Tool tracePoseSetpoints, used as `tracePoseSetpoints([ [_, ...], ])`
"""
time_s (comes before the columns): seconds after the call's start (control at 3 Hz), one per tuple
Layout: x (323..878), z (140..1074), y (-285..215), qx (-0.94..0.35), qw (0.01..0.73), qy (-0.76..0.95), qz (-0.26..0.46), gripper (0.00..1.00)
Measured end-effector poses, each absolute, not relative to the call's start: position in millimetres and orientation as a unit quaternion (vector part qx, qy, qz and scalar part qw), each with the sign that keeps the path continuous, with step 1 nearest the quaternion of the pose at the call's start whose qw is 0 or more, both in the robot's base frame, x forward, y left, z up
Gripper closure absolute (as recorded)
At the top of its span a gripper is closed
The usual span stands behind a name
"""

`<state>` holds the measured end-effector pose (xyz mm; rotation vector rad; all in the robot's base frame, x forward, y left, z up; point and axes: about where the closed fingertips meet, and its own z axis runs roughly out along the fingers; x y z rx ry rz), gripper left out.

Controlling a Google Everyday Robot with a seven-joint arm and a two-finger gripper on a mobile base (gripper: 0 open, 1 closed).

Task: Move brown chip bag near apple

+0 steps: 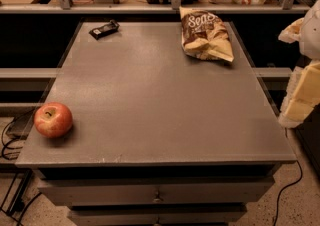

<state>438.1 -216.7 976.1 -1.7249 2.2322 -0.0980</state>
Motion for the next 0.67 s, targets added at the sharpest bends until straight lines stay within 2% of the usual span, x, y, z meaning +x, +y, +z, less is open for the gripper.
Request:
tracePoseSetpoints([
  [0.67, 445.1, 978.8, -220.2, -0.591, 0.178, 0.786, -0.033, 0.0],
])
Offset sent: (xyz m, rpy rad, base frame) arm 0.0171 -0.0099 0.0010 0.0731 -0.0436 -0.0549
